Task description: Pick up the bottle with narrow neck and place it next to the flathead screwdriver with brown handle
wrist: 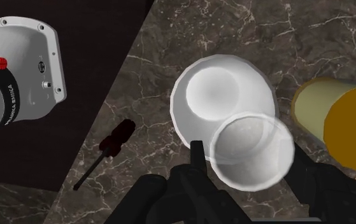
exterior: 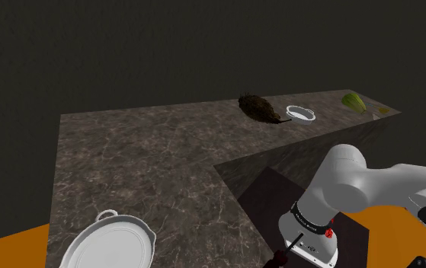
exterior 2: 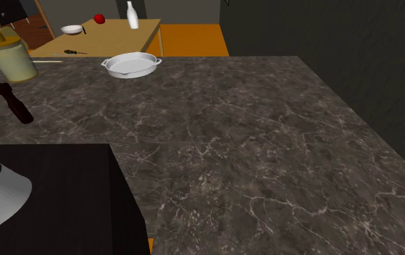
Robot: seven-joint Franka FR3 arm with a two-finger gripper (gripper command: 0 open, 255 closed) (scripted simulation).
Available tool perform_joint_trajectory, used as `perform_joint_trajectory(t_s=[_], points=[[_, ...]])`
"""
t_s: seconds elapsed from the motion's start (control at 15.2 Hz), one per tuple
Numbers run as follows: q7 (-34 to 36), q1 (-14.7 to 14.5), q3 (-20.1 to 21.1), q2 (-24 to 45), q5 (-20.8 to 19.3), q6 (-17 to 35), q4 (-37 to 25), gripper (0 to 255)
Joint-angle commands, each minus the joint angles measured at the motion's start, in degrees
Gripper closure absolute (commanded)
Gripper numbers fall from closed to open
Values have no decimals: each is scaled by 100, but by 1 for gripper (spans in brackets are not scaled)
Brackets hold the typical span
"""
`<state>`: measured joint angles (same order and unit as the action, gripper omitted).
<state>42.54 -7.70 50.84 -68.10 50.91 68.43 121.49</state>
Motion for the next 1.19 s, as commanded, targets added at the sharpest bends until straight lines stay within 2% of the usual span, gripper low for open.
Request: perform_joint_trajectory(t_s=[0.0, 1.12], points=[[-36, -45, 63, -87, 66, 90, 168, 255], [-224, -342, 826, -642, 777, 802, 1273, 255]])
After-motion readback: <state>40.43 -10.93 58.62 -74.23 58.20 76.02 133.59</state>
